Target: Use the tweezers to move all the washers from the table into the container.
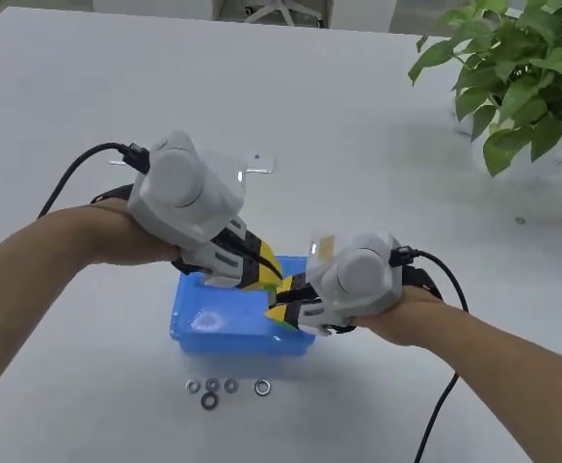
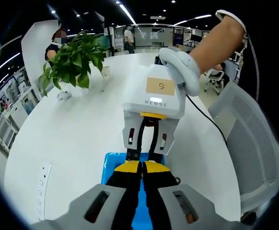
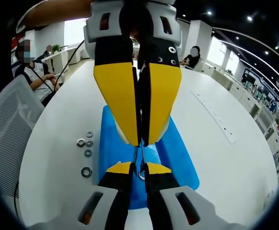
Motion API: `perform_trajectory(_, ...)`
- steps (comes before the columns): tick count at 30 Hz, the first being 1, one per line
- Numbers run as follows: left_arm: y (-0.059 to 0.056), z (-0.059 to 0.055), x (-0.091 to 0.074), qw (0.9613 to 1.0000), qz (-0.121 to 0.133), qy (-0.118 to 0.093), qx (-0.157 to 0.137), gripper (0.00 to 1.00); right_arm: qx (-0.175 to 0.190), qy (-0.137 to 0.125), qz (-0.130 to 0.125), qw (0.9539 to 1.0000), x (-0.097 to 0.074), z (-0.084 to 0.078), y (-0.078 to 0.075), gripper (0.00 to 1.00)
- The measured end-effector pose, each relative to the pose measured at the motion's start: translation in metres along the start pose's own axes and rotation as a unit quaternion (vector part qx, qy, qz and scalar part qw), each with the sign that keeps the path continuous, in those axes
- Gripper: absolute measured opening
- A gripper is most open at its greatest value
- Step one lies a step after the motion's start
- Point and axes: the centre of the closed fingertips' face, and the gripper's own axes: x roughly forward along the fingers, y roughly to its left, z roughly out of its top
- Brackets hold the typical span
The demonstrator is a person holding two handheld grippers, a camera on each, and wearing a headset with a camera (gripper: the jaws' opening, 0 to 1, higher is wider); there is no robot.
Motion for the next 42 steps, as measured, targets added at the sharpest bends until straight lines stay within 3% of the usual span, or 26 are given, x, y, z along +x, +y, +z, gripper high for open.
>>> perform_trajectory(29, -0.022, 0.028, -0.027, 0.9998, 0.009, 0.002, 0.018, 0.05, -0.031, -0.011, -0.021, 0.9992, -0.029, 0.028, 0.015, 0.12)
perform_trajectory(42, -0.039, 0.031, -0.034, 0.9996, 0.006, 0.01, 0.024, 0.05, -0.037, -0.014, -0.023, 0.999, -0.036, 0.035, 0.031, 0.12)
